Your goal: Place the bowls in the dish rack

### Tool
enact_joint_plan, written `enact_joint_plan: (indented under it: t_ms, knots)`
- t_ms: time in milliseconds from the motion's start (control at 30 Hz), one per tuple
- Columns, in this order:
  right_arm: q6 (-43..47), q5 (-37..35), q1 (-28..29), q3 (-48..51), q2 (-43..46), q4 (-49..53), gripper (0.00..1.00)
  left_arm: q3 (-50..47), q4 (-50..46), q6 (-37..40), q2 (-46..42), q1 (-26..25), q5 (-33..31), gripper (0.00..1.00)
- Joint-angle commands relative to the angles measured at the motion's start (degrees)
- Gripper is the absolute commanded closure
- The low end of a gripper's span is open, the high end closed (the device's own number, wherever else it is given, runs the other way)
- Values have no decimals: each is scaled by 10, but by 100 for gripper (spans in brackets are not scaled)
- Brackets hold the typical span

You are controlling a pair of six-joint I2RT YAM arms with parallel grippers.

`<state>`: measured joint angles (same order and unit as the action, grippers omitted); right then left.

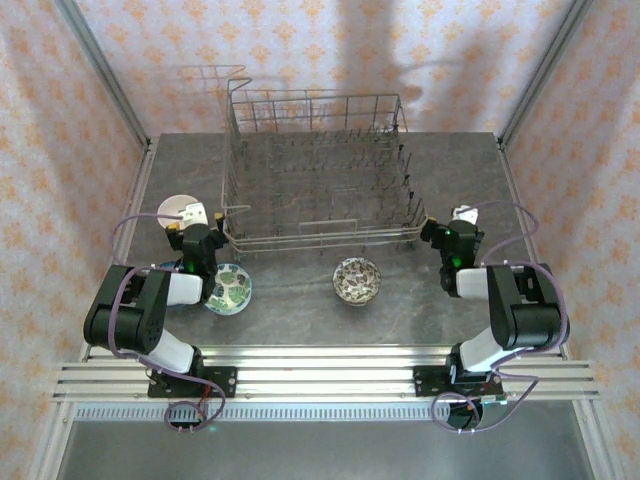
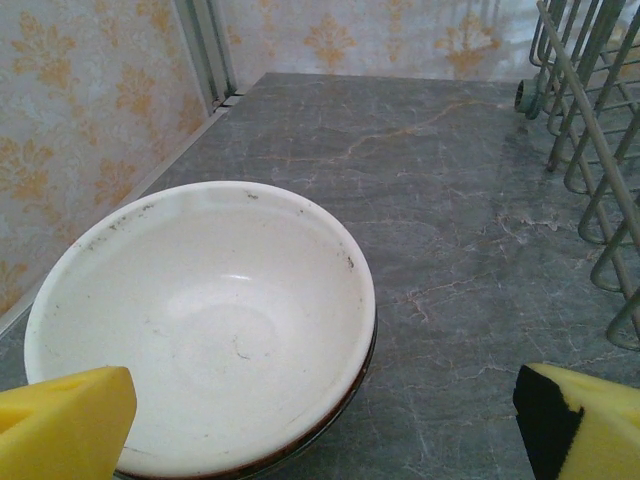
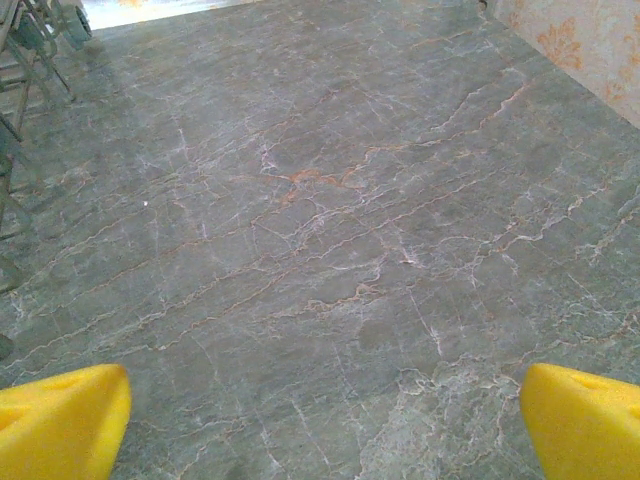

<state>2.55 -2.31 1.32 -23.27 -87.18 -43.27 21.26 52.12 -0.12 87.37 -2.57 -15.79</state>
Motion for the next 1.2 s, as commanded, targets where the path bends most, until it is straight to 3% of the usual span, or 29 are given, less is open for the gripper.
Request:
enact_joint_plan:
  t_ms: [0,167,367,467,567,667,767,933,1033,1167]
  knots:
    - [-23,-45,-2,-5,36,12,1,-15,7,-15,-23,6,-3,1]
    - [-24,-43,-4,1,101,57,1,-19,-57,-27,-109,11,-18,1]
    - [-49,-54,-4,-40,180,202,1,-21,-114,-40,-201,17,-50,1]
    - [-55,-75,-4,-55,234,259,1,2,-188,-49,-256,17,-71,1]
    - [-54,-92,-4,-85,289,341,1,55,-326,-94,-314,21,-82,1]
    - [-53,-90,-5,-146,325,447,1,121,-451,-139,-365,23,-15,1]
    - [-50,-25,-5,-230,319,559,1,190,-532,-183,-390,23,91,1]
    - [-63,97,4,-348,241,671,5,380,-768,-198,-331,19,259,1]
    - [-62,123,24,-421,169,733,11,417,-814,-199,-311,12,284,1]
    - [-65,81,59,-506,77,810,13,441,-841,-191,-284,11,291,1]
